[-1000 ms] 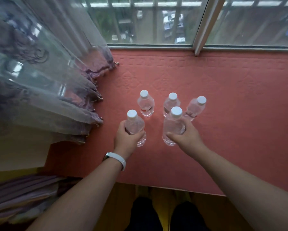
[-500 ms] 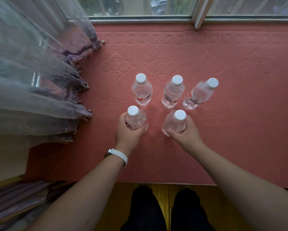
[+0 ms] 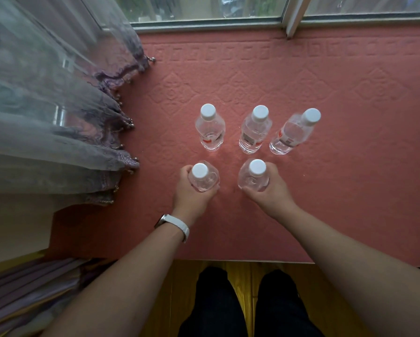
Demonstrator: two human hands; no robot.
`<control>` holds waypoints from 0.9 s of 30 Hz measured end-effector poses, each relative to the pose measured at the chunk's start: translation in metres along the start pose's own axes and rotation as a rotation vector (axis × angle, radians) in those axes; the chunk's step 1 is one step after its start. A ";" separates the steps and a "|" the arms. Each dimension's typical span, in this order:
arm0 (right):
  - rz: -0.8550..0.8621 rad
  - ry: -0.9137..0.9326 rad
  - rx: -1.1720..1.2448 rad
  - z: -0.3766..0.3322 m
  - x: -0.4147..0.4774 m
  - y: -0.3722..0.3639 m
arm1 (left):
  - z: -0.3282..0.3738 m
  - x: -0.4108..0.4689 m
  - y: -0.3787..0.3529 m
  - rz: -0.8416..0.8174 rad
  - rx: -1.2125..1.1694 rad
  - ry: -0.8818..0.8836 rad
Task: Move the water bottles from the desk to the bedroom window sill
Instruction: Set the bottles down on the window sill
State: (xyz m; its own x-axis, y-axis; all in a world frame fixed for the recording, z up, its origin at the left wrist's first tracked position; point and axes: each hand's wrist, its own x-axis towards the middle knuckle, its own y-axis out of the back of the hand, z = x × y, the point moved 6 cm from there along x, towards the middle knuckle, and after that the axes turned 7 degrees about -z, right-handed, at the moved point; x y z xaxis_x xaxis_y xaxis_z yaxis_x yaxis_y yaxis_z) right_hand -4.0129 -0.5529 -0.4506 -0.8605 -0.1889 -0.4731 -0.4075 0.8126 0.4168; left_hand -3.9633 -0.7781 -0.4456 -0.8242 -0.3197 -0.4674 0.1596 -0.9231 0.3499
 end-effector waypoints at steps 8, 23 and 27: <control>-0.015 -0.071 0.043 0.000 -0.020 0.014 | 0.009 -0.028 0.016 -0.010 0.079 0.015; -0.026 -0.121 -0.268 -0.062 -0.122 0.087 | 0.074 -0.132 0.052 -0.219 0.481 -0.171; -0.020 -0.081 -0.597 -0.084 -0.162 0.101 | 0.117 -0.149 0.049 -0.273 0.634 -0.453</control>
State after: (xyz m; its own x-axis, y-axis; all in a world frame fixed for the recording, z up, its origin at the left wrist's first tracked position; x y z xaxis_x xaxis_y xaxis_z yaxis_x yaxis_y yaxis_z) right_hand -3.9403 -0.4863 -0.2663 -0.8348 -0.1395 -0.5326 -0.5443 0.3551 0.7601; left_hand -3.8964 -0.7503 -0.2635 -0.9504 0.1414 -0.2772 -0.3036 -0.6162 0.7267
